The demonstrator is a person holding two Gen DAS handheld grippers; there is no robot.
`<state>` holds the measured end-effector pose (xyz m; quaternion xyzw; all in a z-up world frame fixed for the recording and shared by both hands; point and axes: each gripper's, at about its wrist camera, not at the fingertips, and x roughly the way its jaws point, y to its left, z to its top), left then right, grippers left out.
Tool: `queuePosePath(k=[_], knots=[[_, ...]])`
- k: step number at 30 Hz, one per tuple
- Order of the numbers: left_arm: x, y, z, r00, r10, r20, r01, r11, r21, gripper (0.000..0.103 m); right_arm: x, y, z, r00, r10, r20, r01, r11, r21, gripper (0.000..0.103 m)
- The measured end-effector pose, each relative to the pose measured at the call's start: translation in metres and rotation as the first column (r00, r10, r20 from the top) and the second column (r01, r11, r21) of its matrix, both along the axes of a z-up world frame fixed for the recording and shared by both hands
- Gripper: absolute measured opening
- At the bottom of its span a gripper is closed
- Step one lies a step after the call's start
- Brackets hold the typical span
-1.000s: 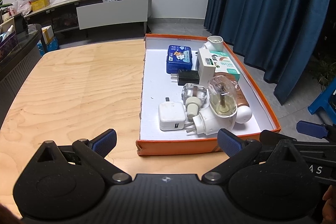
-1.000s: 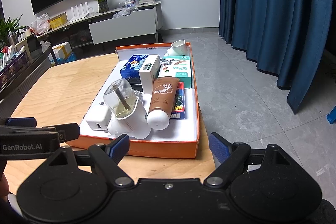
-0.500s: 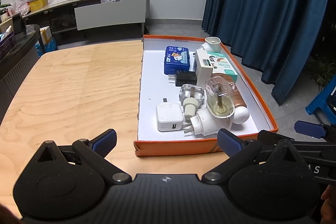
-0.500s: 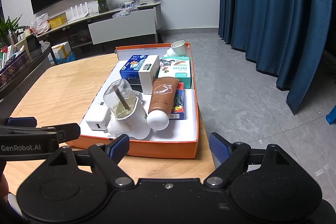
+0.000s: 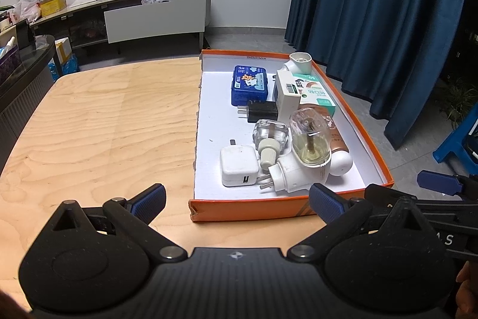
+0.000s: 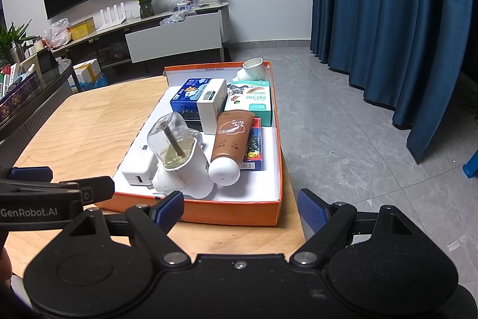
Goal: Organize rigid objects
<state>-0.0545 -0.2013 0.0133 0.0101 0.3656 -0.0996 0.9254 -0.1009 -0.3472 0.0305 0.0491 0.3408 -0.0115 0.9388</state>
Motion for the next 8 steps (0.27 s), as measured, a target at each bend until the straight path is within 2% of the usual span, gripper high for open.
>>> queuePosePath(k=[8], knots=[[0.0003, -0.001, 0.0, 1.0, -0.01, -0.004, 0.009, 1.0, -0.004, 0.103, 0.0003, -0.0002, -0.0005, 1.0, 0.0, 0.001, 0.0, 1.0, -0.002, 0.098]])
